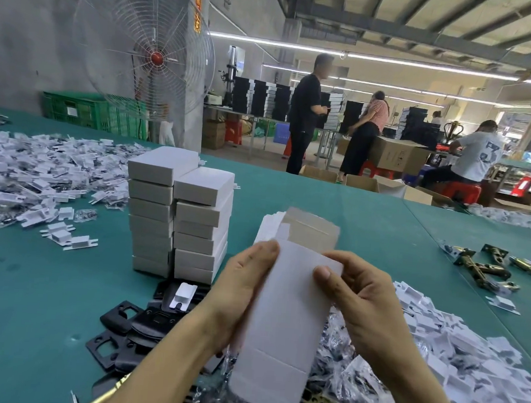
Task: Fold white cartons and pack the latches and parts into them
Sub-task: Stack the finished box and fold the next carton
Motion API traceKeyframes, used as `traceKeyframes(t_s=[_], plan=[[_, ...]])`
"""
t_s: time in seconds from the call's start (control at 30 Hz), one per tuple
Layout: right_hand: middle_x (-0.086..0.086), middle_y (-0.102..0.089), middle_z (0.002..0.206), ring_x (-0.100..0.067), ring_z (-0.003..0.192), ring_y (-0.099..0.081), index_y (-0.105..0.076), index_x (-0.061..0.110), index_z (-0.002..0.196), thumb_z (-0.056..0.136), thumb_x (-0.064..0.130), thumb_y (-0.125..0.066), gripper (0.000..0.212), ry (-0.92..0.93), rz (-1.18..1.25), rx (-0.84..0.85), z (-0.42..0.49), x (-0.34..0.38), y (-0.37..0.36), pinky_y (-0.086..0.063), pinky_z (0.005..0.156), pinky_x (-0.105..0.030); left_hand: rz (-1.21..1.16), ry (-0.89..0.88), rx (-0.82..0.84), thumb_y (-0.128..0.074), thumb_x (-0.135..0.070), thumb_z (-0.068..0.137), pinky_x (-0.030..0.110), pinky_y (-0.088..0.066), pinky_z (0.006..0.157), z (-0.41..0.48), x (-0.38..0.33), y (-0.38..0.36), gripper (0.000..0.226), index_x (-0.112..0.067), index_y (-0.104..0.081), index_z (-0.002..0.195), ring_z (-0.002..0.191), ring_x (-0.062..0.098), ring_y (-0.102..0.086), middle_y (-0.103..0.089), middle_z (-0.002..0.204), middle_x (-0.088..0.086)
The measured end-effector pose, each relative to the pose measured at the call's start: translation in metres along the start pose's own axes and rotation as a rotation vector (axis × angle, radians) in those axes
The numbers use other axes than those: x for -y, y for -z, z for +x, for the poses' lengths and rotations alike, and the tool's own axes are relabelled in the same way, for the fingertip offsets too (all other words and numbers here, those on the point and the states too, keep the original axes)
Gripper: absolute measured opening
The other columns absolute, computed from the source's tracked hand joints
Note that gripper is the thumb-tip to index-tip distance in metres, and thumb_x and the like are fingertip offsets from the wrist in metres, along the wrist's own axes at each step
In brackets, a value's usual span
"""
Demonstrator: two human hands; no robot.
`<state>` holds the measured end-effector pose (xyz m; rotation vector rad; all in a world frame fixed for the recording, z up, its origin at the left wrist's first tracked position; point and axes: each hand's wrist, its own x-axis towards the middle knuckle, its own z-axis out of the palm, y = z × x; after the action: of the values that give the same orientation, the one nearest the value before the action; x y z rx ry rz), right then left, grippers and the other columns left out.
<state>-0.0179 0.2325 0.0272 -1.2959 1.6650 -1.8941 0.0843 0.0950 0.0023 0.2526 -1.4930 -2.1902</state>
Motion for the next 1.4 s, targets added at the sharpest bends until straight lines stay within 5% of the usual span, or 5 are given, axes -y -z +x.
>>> traceKeyframes(t_s=[0.1,0.33,0.63,0.77,1.4], plan=[[0.000,-0.063,0.092,-0.007,0.085,-0.062,-0.072,0.030,0.088,0.078,0.052,-0.060,0.027,0.076,-0.231,-0.057,-0.001,0.001,-0.002,-0.047,0.073,-0.016,0.312,-0.244,-0.164,-0.056,-0.048,0.092,0.022,-0.053,0.082,-0.001,0.003,-0.016,0.030,-0.027,-0.067,0.110,0.096,0.010,-0.065,-0.074,0.106,-0.004],[0.004,-0.043,0.077,0.002,0.070,-0.047,-0.050,0.031,0.066,0.098,0.043,-0.047,0.034,0.207,-0.356,-0.138,0.000,0.003,-0.004,-0.036,0.067,-0.010,0.554,-0.352,0.086,-0.051,-0.068,0.085,0.033,-0.025,0.122,-0.008,0.021,-0.032,0.084,-0.054,0.000,0.150,0.144,-0.007,-0.027,-0.026,0.159,-0.025],[0.003,-0.043,0.078,-0.001,0.071,-0.048,-0.055,0.026,0.067,0.095,0.044,-0.049,0.034,0.215,-0.425,-0.157,0.001,-0.005,-0.002,-0.037,0.066,-0.010,0.407,-0.472,0.009,-0.069,-0.049,0.084,0.051,-0.060,0.080,-0.011,0.024,-0.031,0.033,-0.045,-0.052,0.112,0.095,0.023,-0.068,-0.064,0.110,0.001],[0.003,-0.055,0.084,0.000,0.079,-0.056,-0.064,0.033,0.078,0.091,0.042,-0.054,0.018,0.211,-0.423,-0.096,0.001,-0.007,0.001,-0.042,0.070,-0.011,0.324,-0.407,-0.007,-0.069,-0.040,0.086,0.029,-0.056,0.062,-0.007,0.018,-0.026,0.015,-0.033,-0.056,0.088,0.075,0.015,-0.063,-0.066,0.085,0.004],[-0.004,-0.069,0.079,-0.022,0.073,-0.069,-0.070,0.019,0.079,0.059,0.045,-0.085,0.035,0.126,-0.299,-0.018,-0.002,-0.015,0.022,-0.061,0.067,-0.041,0.543,-0.421,-0.200,-0.086,-0.053,0.066,0.029,-0.057,0.081,-0.004,0.018,-0.006,0.040,-0.041,-0.062,0.096,0.098,0.009,-0.068,-0.069,0.106,-0.016]])
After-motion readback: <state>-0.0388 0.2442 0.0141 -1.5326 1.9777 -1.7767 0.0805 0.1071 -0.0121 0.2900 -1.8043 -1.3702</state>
